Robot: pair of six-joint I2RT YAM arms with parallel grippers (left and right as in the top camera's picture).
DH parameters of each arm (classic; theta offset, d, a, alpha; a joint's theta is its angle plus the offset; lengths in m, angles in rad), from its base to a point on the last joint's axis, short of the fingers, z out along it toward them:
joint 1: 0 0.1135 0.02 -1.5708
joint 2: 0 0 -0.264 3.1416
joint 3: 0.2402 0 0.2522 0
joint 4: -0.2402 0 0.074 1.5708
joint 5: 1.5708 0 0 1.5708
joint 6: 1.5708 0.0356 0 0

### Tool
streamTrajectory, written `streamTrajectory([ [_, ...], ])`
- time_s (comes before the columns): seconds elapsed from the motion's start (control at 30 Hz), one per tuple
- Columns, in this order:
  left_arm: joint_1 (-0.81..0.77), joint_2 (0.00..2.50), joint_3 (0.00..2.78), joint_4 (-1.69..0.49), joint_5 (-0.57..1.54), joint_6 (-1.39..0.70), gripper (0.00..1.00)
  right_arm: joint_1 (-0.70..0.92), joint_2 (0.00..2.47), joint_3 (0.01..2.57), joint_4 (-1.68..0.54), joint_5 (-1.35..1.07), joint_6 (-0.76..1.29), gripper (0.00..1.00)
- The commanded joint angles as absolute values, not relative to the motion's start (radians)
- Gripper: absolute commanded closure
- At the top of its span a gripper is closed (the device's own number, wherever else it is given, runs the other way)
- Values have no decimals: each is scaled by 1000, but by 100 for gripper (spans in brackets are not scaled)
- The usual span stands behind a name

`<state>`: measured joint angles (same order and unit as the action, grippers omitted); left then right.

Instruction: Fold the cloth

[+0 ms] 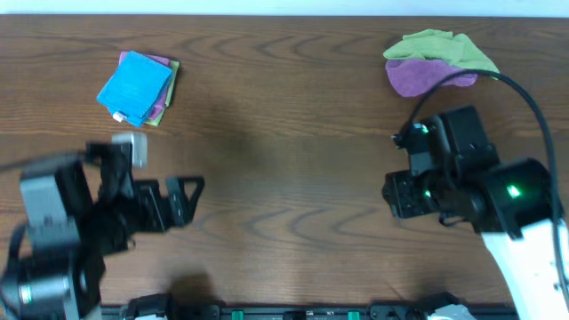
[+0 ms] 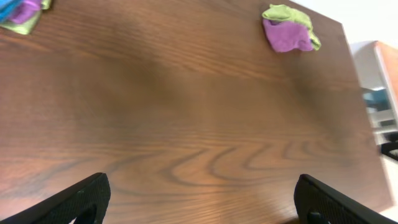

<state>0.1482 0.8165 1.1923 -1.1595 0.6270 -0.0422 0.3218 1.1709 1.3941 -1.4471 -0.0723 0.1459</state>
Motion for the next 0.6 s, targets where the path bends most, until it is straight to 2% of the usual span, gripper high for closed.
streamTrajectory([
  [0.0,144,709,1140,-1169,546,-9,5,317,1140,1399,-1448,-11,118,1],
  [0.23,144,640,1139,-1389,539,-25,4,317,1141,1399,-1448,-11,118,1],
  [0.57,144,639,1139,-1400,525,-16,5,317,1141,1399,-1448,-11,118,1],
])
